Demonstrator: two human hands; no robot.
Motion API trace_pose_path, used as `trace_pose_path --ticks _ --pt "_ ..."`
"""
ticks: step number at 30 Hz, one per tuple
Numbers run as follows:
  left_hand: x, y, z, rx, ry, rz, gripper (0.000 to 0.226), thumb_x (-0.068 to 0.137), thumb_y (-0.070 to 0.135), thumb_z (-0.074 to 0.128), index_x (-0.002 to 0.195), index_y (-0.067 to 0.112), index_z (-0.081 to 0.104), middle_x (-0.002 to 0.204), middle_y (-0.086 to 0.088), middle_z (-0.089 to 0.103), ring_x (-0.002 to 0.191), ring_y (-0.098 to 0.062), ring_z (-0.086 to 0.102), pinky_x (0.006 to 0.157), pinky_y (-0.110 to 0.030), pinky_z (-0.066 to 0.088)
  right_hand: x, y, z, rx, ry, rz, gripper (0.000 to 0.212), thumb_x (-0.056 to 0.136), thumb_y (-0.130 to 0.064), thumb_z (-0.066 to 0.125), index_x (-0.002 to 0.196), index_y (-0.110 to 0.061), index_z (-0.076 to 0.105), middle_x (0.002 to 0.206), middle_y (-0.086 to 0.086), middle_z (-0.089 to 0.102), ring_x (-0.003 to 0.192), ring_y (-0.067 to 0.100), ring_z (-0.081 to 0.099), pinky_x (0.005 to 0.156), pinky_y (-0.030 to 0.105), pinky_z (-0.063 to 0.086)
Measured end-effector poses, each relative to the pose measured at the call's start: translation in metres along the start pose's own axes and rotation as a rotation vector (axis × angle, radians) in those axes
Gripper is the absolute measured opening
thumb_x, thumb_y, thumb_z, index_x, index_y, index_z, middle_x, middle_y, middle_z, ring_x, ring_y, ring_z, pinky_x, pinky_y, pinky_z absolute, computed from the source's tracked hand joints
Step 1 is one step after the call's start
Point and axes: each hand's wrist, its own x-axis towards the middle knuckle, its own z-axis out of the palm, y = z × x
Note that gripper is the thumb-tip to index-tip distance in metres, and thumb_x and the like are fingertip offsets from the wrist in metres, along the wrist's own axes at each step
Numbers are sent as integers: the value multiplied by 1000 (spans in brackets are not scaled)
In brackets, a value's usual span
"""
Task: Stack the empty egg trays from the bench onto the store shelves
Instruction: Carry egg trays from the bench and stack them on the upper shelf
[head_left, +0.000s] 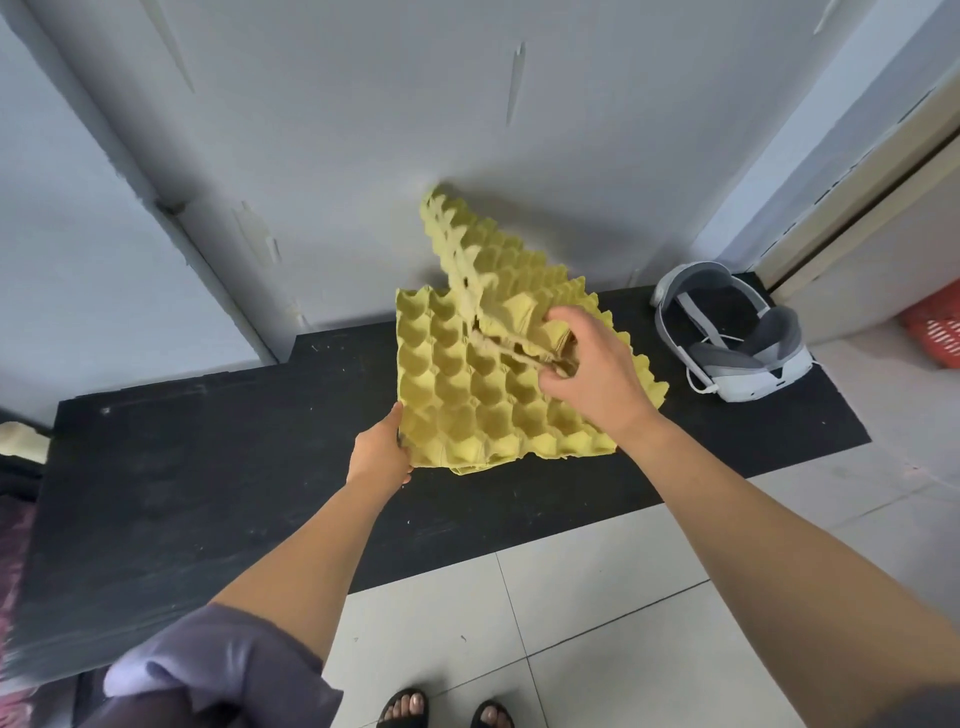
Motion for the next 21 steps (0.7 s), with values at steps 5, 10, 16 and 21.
trace_pose_path --ticks 5,10,16,21 --pt "-4 -4 7 -62 -54 16 60 94 9 42 148 29 25 102 -9 60 79 -26 62 65 -31 54 5 4 -4 -86 -61 -69 48 76 -13 70 121 -17 53 103 3 58 88 17 49 79 28 40" --pt "-12 16 -5 -90 -27 82 26 98 19 39 112 17 60 91 -4 59 86 -23 51 64 -28 42 -12 5 17 -274 -154 -214 46 77 -16 73 120 -14 55 106 7 62 90 19 52 80 35 46" --pt "-31 64 -28 -856 -248 4 42 97 48 39 119 18 59 110 -5 69 98 -23 66 84 -43 54 -22 2 23 -446 -165 -295 52 64 -15 83 111 -16 60 93 8 66 86 32 62 66 46 52" --pt "-52 93 -39 -977 -235 9 34 91 -3 48 123 8 51 102 -8 65 82 -23 66 64 -37 57 -23 -10 6 -502 -148 -272 50 67 -18 81 110 -19 58 96 5 66 90 32 61 70 45 51"
